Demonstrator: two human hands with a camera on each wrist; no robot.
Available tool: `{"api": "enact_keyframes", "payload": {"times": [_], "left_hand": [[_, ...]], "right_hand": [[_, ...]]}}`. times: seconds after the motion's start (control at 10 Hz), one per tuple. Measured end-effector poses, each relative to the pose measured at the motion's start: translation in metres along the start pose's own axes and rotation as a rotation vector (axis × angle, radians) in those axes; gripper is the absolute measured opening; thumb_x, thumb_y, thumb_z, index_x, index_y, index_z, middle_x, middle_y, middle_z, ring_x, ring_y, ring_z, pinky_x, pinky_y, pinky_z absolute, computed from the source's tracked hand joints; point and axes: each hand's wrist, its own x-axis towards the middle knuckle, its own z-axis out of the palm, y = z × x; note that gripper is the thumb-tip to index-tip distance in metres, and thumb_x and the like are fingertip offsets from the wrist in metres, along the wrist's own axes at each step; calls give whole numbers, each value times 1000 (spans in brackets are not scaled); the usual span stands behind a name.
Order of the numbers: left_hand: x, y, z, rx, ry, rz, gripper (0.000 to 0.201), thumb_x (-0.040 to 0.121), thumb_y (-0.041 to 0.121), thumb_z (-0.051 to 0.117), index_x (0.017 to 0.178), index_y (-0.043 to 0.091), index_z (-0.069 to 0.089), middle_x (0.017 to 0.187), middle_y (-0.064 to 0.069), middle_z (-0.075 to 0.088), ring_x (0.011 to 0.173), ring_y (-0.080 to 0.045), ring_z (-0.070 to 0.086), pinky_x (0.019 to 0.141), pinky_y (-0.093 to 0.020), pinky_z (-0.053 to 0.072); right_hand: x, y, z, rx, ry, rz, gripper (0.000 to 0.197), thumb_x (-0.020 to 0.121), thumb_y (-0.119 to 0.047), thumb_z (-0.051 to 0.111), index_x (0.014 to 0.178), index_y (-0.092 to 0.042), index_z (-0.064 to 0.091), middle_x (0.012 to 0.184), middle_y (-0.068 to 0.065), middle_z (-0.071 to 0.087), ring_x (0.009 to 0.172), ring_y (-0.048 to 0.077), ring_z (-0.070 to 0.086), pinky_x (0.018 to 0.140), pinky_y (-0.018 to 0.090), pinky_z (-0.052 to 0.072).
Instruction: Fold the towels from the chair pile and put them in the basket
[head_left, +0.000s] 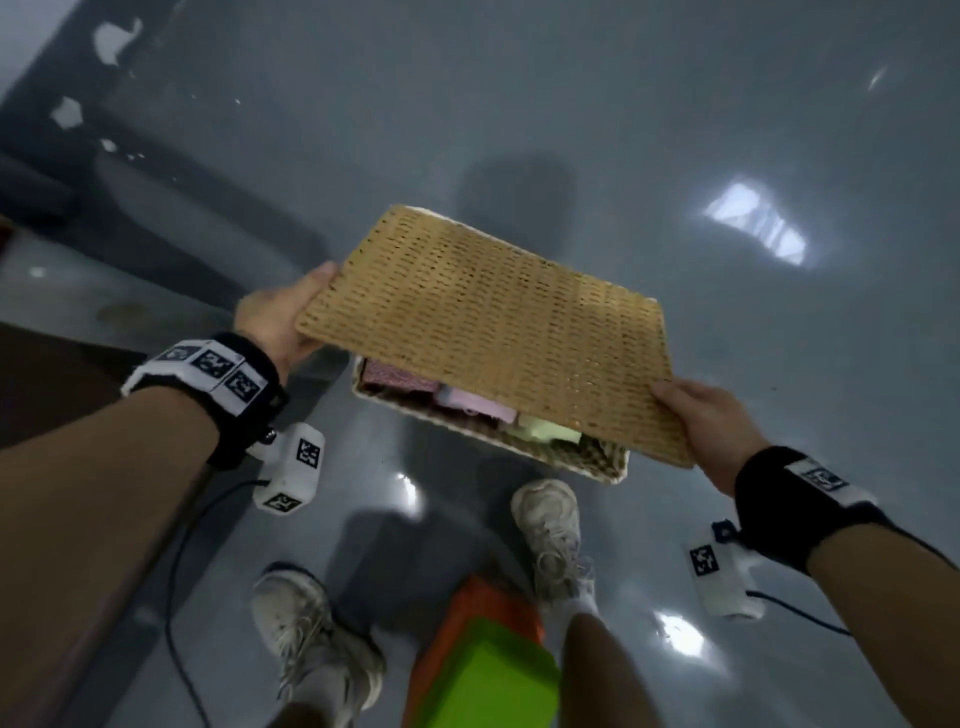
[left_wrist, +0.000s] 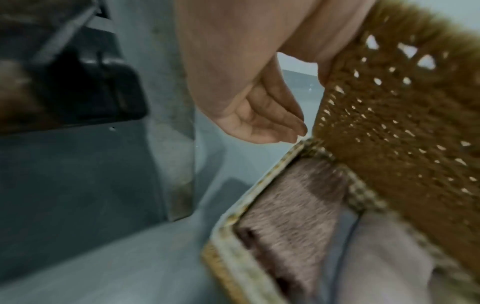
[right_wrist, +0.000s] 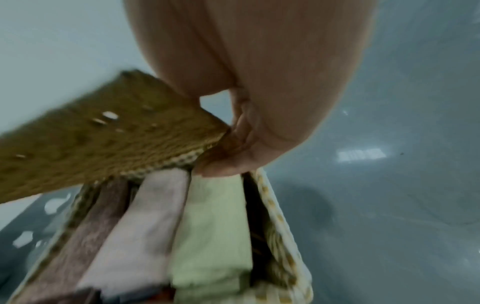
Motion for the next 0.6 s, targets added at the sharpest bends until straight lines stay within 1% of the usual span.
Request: {"api": "enact_keyframes", "payload": {"times": [0.1,0.2,0.3,0.4,0.5,0.6], "left_hand": [[12,-51,-15,313,28,113,26,82,27,79,102,11,75,84,5,78,70,-4,71,71,-18,58],[17,-89,-10,655,33,249,36,84,27,77,119,26,69,87,22,72,77,5,64,74,-10,46],[25,-115,3,721,93,291,46,83,29,77,125,24,59,94,16,63,86,-7,58,76,-19,42],[24,-116,9,678,94,243,48,84,31,76,127,21,56,99,10,63,87,-9,56,76,-22,42],[10,-93,-1,680,87,177,57,86,36,71,137,21,51,113,4,63,99,-15,59,83,-24,43],[-26,-33,-18,491,80,271,36,88,24,72,123,15,65,114,-1,70,107,-19,65,100,-29,48]], "right_hand": [[16,34,21,-223,32,8,22,98,-34,62,94,-15,71,103,9,73,96,29,69,88,46,57],[34,56,35,-648,91,-71,29,97,-42,58,94,-14,60,96,11,70,85,30,65,79,44,55],[46,60,45,-1129,246,-204,33,95,-48,49,88,-16,51,73,4,61,60,23,54,52,28,38],[46,42,48,-1395,216,-155,44,94,-57,40,81,-18,52,68,2,58,57,21,55,52,27,41],[34,4,48,-1512,55,-103,48,96,-59,40,80,-18,59,73,1,62,63,20,60,55,28,45],[-4,-64,58,-1226,-106,-293,29,96,-47,52,97,-22,64,87,-2,67,74,18,61,63,30,47]]}}
